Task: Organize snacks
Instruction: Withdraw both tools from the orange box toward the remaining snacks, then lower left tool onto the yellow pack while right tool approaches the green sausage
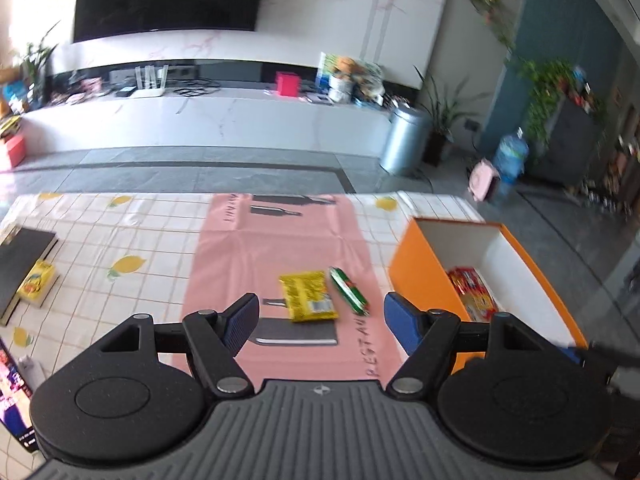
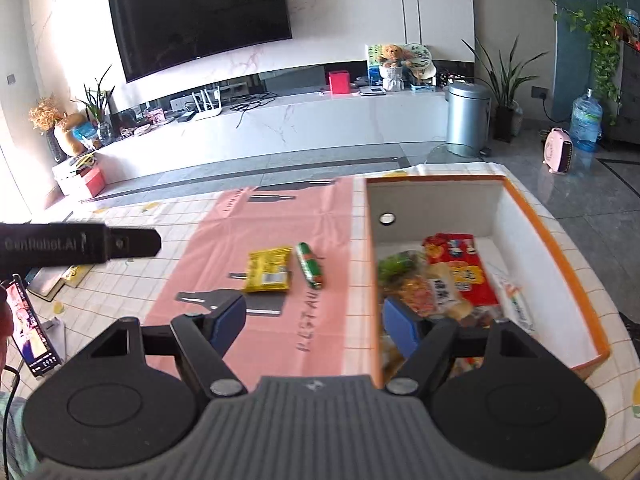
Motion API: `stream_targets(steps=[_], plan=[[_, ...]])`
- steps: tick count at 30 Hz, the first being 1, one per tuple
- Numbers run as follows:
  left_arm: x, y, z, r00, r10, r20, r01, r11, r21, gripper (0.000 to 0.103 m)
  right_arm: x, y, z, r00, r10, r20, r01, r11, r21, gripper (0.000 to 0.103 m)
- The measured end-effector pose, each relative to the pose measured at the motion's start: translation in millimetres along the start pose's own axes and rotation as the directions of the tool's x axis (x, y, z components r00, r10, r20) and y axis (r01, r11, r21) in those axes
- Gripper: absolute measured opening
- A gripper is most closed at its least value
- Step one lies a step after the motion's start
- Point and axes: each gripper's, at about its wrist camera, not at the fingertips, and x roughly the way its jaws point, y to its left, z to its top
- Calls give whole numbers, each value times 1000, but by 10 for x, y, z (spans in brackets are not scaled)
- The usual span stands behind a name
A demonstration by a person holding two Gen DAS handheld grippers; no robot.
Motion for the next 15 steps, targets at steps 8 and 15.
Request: stream_targets(steps=[8, 15], plan=[[141, 728, -117, 1000, -22, -11, 20, 986, -165, 84, 382, 521, -244, 998, 9, -68, -14, 997, -74, 69], [419, 825, -141, 994, -88, -67, 77, 984, -161, 81, 757, 701, -107, 994, -22, -107, 9, 992, -123, 53]])
